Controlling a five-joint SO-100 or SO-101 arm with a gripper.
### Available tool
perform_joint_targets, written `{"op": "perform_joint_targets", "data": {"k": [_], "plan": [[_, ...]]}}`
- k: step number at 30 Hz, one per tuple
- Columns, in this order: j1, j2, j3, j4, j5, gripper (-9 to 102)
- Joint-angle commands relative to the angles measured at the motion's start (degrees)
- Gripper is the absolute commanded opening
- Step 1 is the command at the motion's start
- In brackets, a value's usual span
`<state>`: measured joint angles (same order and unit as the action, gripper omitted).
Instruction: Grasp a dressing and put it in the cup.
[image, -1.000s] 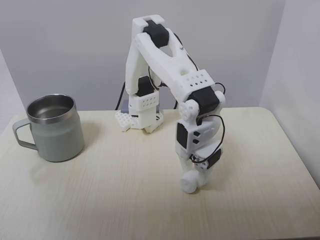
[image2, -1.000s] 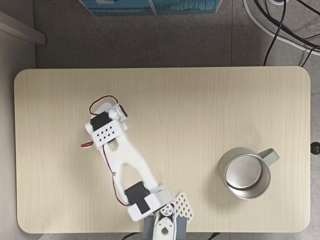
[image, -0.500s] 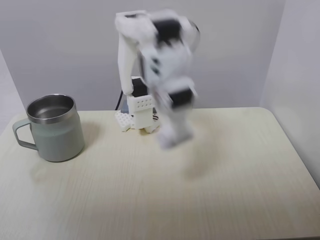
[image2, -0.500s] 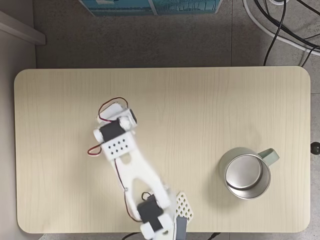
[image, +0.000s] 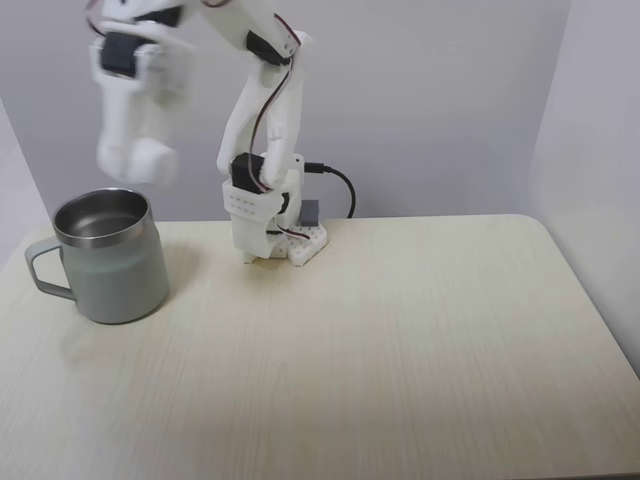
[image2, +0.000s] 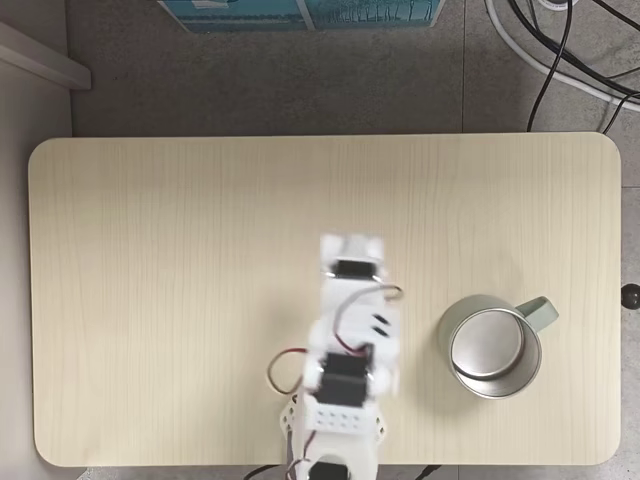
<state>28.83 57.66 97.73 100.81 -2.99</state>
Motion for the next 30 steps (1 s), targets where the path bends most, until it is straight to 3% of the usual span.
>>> {"op": "perform_joint_targets", "data": {"k": [1,16,24,30], "plan": [[8.5,-0.4,-2.4,0.3,-4.2,0],[29.4,-6.6,-30.8,-18.5,-24.3,0],[31.8,-6.3,-36.4,-24.7,-26.4,1],[32.2,-7.3,-36.5,-24.7,-25.5,20]]}}
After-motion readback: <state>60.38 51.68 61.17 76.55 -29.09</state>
